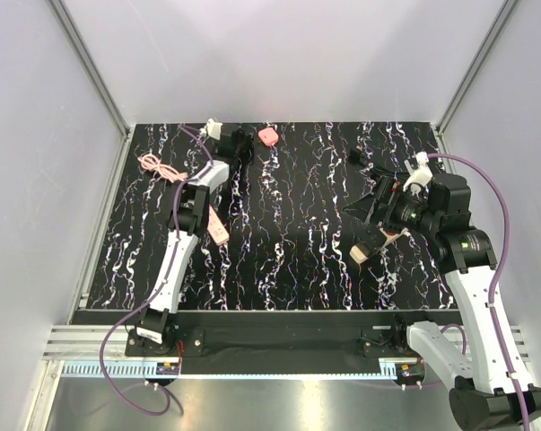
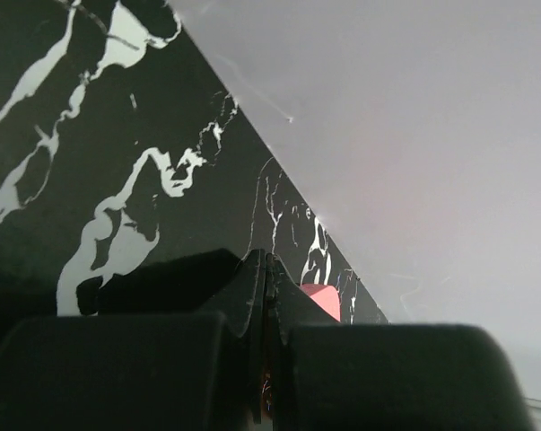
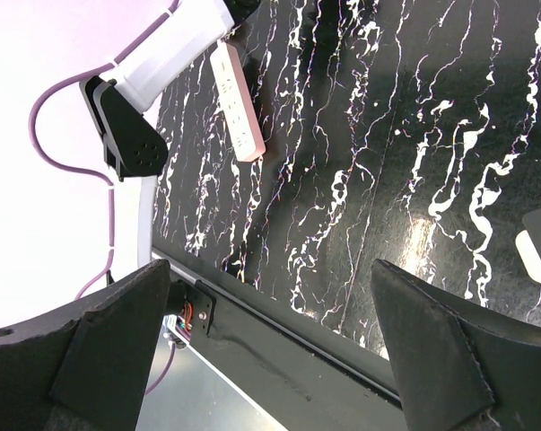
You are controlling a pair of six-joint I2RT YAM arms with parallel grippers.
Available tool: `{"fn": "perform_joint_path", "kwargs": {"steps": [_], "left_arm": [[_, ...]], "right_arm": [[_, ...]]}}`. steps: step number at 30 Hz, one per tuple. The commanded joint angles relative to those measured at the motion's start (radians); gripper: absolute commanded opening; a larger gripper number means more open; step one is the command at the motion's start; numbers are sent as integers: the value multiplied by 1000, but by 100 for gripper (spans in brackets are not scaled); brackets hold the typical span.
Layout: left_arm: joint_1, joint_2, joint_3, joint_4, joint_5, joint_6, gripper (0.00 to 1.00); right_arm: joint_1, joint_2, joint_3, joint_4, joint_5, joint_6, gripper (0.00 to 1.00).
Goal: Insert the plug
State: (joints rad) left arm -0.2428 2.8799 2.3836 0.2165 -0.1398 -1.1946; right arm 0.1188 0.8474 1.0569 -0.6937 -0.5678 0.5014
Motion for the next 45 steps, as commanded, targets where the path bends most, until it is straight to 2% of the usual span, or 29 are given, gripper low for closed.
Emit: {"fn": "perform_joint_path", "kwargs": {"steps": [1,5,10,15,20,24,27,29,31,32,33,34,35,38,39,41,45], "left_arm": [[-10,12,54,12,-17,-40,0],[-27,44,75,-2,29,-83,0],[-62,41,78,-11,48,-54,0],[-110,13,31,44,169,-33,0],[-185,-134,-136,84,247,134,0],[-243,-273,-364,135,295,249,0],[-250,-398,-519,178,351,294,0],[-248,-540,-604,169,362,366,2],[-248,-705,-705,85,335,477,7],[-250,-761,-731,36,316,518,15],[-250,-815,-771,-10,307,555,17],[-250,-918,-788,-128,271,617,18],[-250,-970,-811,-170,252,639,19],[-250,-1160,-926,-270,246,714,29],[-251,-1241,-957,-335,243,736,38],[-260,-1315,-978,-411,249,814,42],[-285,-1496,-1141,-436,235,889,52]], "right_arm": [[4,-10,29,6,-27,-12,100],[5,-27,25,2,-43,-4,100],[5,-67,17,-24,-49,-3,100],[5,-87,12,-44,-30,-3,100],[5,-73,-18,-47,52,-18,100],[5,5,-11,-27,104,-27,99],[5,111,38,38,198,-64,97],[4,250,116,84,309,-99,95],[4,427,194,92,370,-107,94],[4,482,272,115,411,-100,91],[4,590,305,134,428,-89,90],[5,640,337,155,440,-78,88],[5,689,400,199,447,-66,82],[5,872,522,291,439,-54,75],[5,969,561,305,431,-54,73],[4,1070,688,310,421,-57,70],[4,1315,856,332,385,-32,56]]}}
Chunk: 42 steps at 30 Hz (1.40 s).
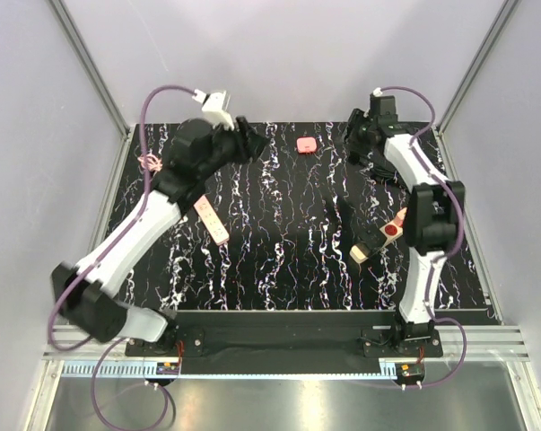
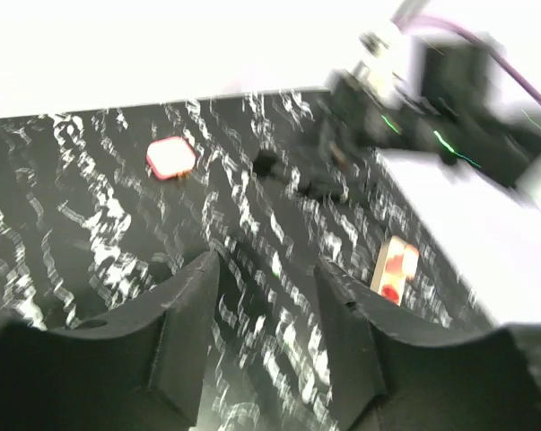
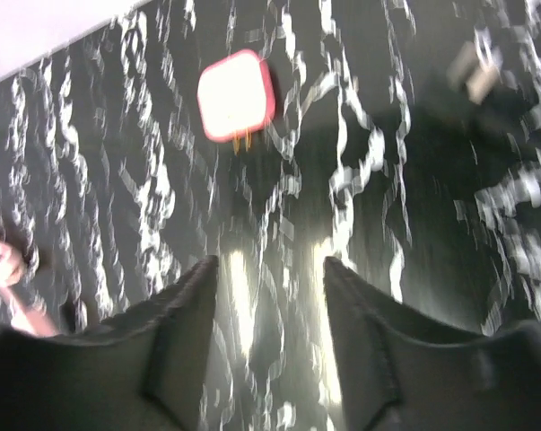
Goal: Insert the plug
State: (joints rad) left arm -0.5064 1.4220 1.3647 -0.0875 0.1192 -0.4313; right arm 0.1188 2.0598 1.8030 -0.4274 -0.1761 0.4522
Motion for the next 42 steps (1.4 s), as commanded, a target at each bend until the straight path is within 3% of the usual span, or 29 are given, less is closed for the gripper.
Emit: {"fn": "perform_joint_path", "kwargs": {"steps": [1,3,7,10,16,21,30,33,37,39,42], "left_arm": [[-26,-88,-145,-130,-35,158,54],[-44,-127,-193,-130,-76,177,57],[-69,-204,-188,-162,14,235,59],[-112,-264,-231,-150,-70,278,59],[-112,-321,-266,-110,-53,270,61],[-83,-356,-286,-98,-72,252,64],[60,-374,-331,-14,102,80,64],[74,-382,-331,-14,108,89,63],[80,-393,-323,-26,94,97,63],[86,-400,-322,-29,88,97,64],[95,-411,-322,-29,83,95,64]], "right_arm": [[5,141,146,64,-19,22,49],[5,245,235,68,-40,49,48],[5,399,404,67,-83,86,46],[7,493,528,68,-106,106,45],[19,669,757,70,-111,160,48],[25,766,814,79,-96,174,50],[67,783,805,69,-88,126,46],[91,777,809,36,-82,100,45],[94,781,820,-30,-33,118,35],[99,798,848,-98,-17,121,19],[117,818,903,-192,-2,94,9]]}}
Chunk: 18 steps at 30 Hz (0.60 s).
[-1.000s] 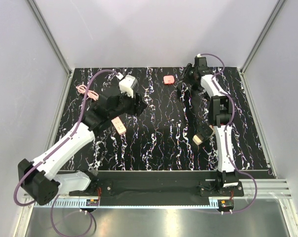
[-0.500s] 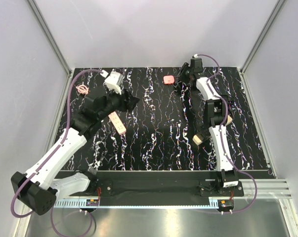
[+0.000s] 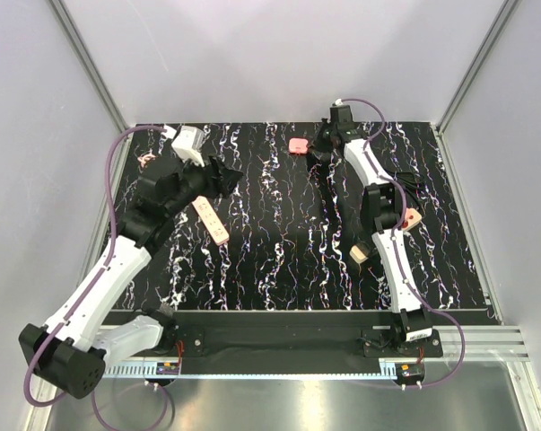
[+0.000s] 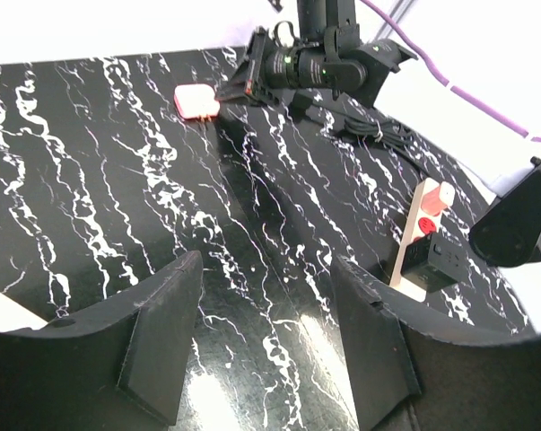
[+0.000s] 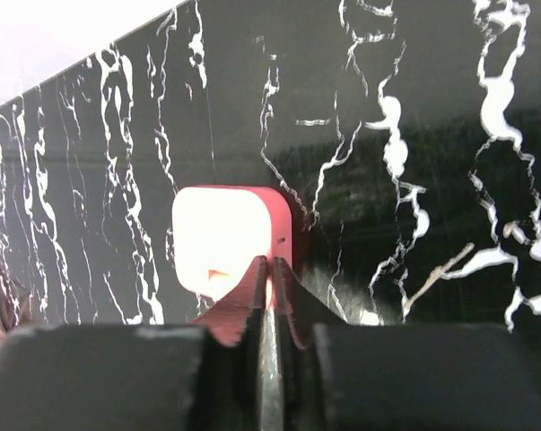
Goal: Insert the plug
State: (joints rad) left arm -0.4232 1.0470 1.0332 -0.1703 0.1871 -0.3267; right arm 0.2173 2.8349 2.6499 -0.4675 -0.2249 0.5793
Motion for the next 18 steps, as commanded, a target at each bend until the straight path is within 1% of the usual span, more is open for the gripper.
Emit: {"fn": "perform_joint_path", "kwargs": {"steps": [1,5,8,10,16,18], "left_arm": [[15,-39,10,54,14,-9,64],[26,-50,7,55,8,-11,64],[31,-58,4,57,-5,-8,65],[37,-62,2,57,-14,-8,65],[55,-73,-4,63,-21,-8,65],[58,-74,-5,66,-26,-8,65]], "right_arm": [[24,41,56,-164,38,-45,8],[57,11,15,-243,47,-128,7],[77,-20,-77,-258,15,-176,8],[88,-32,-117,-305,9,-196,10],[125,-186,-335,-310,9,-255,11],[145,-264,-420,-304,12,-260,12]]}}
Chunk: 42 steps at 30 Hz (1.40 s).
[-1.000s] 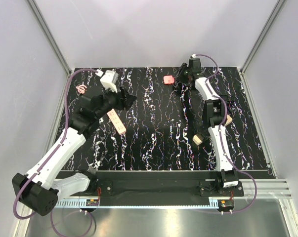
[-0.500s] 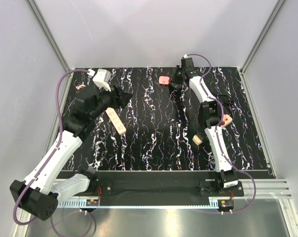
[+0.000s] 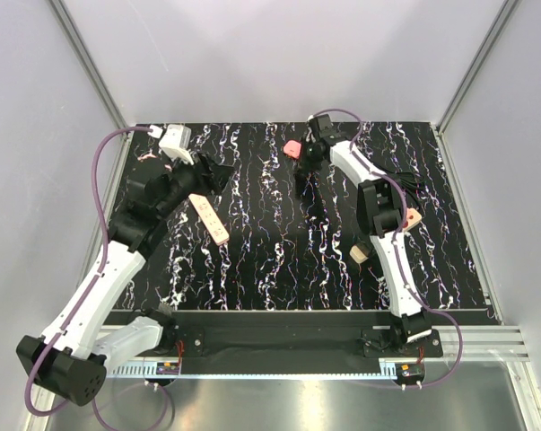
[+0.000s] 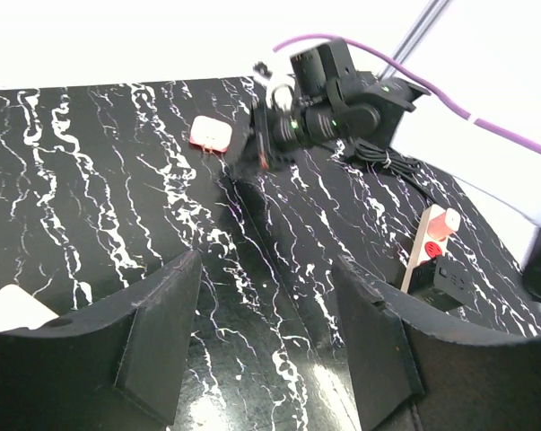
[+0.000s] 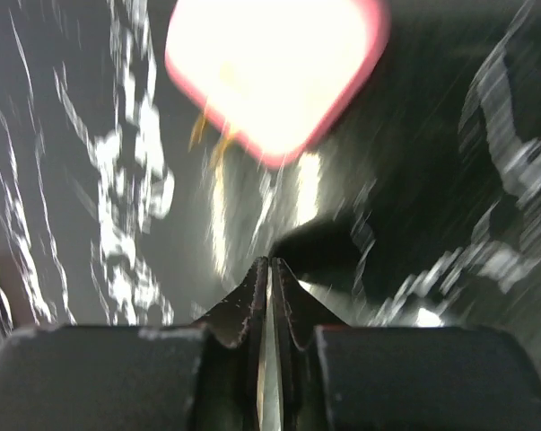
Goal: Insert the plug
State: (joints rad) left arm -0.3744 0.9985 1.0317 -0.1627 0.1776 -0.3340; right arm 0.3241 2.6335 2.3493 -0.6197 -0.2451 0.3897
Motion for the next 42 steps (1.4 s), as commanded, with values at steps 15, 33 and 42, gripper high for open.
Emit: {"fn": "perform_joint_path", "kwargs": {"steps": [15,33,42], "left_arm": [[22,-32,-21,71,-40,3,66],[68,-18,-12,75,29,-30,66],[81,-18,-13,78,46,-40,66]], "right_arm": [[-71,-126,-47,101,240,143,14],[-148,305,360,495,-98,357,0],[-112,327,318,483,-195,427,1]]}}
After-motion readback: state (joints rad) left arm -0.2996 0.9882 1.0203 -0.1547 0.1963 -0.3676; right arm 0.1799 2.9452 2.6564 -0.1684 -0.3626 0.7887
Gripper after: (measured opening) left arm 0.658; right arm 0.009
